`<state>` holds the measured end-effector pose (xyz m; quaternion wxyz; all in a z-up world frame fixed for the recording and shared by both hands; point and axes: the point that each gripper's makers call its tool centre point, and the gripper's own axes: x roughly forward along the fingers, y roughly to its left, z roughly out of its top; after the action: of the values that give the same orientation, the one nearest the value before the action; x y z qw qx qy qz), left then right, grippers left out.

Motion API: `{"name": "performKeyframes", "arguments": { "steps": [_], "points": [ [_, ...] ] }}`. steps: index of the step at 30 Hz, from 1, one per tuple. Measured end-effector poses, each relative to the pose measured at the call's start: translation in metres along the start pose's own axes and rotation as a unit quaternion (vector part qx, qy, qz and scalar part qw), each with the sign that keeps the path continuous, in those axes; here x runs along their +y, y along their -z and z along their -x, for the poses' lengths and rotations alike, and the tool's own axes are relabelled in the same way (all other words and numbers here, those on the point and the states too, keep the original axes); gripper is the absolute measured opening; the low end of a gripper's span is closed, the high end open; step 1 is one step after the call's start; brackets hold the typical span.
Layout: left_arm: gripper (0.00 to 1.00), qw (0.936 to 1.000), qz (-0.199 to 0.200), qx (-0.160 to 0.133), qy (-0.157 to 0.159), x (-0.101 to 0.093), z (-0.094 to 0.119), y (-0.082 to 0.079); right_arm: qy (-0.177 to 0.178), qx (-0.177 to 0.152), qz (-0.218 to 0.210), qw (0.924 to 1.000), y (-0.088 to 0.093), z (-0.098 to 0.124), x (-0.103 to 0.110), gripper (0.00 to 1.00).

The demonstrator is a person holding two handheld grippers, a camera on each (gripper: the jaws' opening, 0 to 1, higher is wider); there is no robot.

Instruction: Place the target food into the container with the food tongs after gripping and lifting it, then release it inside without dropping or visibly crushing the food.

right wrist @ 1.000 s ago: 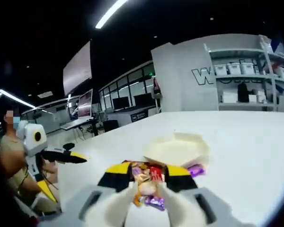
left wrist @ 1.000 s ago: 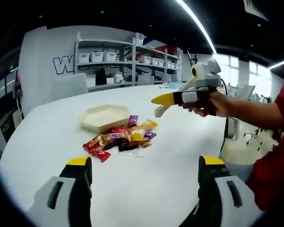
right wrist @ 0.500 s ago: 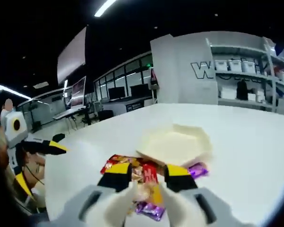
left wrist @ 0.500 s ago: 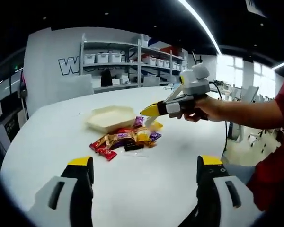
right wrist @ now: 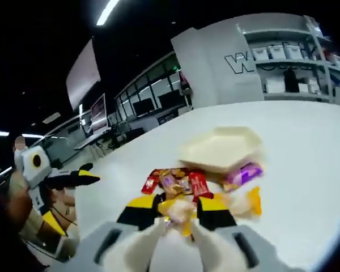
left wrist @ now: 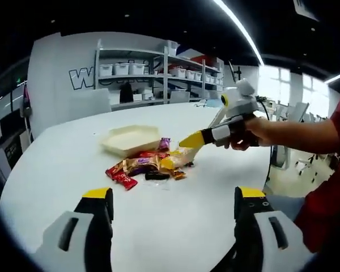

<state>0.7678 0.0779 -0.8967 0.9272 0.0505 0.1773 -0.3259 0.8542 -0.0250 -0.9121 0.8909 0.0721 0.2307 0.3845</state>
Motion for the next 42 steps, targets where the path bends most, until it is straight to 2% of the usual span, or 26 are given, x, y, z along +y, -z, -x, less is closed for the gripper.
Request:
{"name": "performKeyframes", "arguments": {
  "steps": [3,5,10,14,19,29,35,39,40,41,42],
  "points": [
    [0.85,1.0000,-0.002,0.000,0.000,0.000,0.001,0.001,-0.015,0.005,0.007,0.9998,0.004,0.002,0.010,0.21],
    [0.86,1.0000,-0.001,-0.002,-0.001,0.001,0.002,0.000,-0.018,-0.022,0.040,0.9988,-0.009,0.004,0.013,0.21],
    [0.85,1.0000,0.002,-0.004,-0.002,0.000,0.003,0.001,-0.032,-0.030,0.045,0.9981,-0.024,-0.005,0.011,0.22],
    [0.85,1.0000,0.002,-0.006,-0.005,0.000,0.005,0.000,-0.043,-0.018,0.066,0.9967,-0.021,-0.017,0.013,0.23],
    [0.85,0.9999,0.004,-0.005,-0.010,0.003,0.007,0.001,-0.044,0.001,0.142,0.9889,-0.010,-0.028,0.010,0.24],
    [0.85,0.9999,0.005,-0.004,-0.011,0.003,0.005,0.003,-0.053,0.015,0.141,0.9885,-0.004,-0.036,0.008,0.24],
    [0.84,0.9999,0.006,-0.002,-0.009,0.001,0.003,0.005,-0.038,0.024,0.137,0.9895,-0.004,-0.037,0.007,0.16],
    [0.85,0.9999,0.007,-0.004,-0.009,0.001,0.002,0.005,-0.022,0.014,0.140,0.9898,-0.011,-0.034,0.006,0.15],
    [0.85,0.9999,0.008,-0.003,-0.008,0.000,0.002,0.006,-0.024,0.010,0.134,0.9907,-0.013,-0.032,0.006,0.15],
    [0.85,0.9999,0.008,0.000,-0.009,0.001,0.003,0.008,-0.033,0.001,0.102,0.9942,-0.019,-0.030,0.009,0.15],
    [0.85,0.9999,0.007,0.001,-0.010,0.001,0.003,0.009,-0.030,-0.008,0.096,0.9949,-0.024,-0.027,0.007,0.15]
  ]
}}
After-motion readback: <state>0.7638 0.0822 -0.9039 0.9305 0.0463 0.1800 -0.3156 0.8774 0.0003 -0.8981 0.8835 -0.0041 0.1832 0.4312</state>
